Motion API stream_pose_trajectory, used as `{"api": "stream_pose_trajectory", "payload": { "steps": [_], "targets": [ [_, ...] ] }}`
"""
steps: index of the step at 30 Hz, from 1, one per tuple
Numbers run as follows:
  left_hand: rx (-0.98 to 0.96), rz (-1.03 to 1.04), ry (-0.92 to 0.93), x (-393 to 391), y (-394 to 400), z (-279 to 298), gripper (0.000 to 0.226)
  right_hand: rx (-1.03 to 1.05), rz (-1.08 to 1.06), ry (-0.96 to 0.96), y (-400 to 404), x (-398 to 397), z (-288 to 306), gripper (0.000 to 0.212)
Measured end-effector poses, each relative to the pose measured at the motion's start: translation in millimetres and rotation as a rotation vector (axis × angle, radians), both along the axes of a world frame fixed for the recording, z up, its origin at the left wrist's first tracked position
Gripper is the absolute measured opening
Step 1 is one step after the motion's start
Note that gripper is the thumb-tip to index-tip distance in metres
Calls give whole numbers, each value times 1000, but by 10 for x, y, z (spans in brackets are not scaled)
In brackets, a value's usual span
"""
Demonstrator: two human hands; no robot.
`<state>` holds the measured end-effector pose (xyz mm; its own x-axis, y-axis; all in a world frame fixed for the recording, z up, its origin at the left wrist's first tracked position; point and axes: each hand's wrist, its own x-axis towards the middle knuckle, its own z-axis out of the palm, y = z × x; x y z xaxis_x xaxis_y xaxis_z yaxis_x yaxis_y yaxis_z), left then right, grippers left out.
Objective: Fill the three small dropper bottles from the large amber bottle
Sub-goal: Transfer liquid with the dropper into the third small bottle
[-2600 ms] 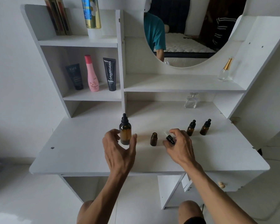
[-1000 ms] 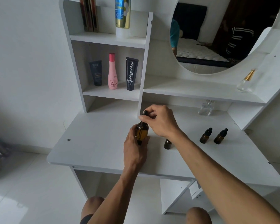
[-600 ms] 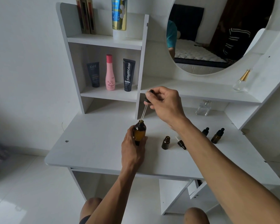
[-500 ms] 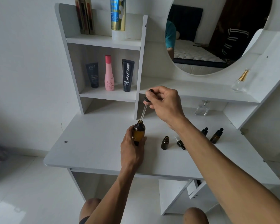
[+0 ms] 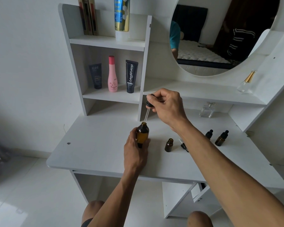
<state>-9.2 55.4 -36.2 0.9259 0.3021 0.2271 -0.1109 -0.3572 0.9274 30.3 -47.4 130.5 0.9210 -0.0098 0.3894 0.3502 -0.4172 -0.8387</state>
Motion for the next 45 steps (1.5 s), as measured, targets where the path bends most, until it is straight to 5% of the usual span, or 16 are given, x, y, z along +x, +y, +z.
{"api": "stream_pose_trajectory", "payload": {
  "steps": [19,45],
  "targets": [
    [-12,-9,-19,-5,1,-3,50,-79,7,49,60,-51,-252,18],
    [-22,-14,-14,-15,20,25,49,721,-142,167,-510,42,-58,13]
  ]
}}
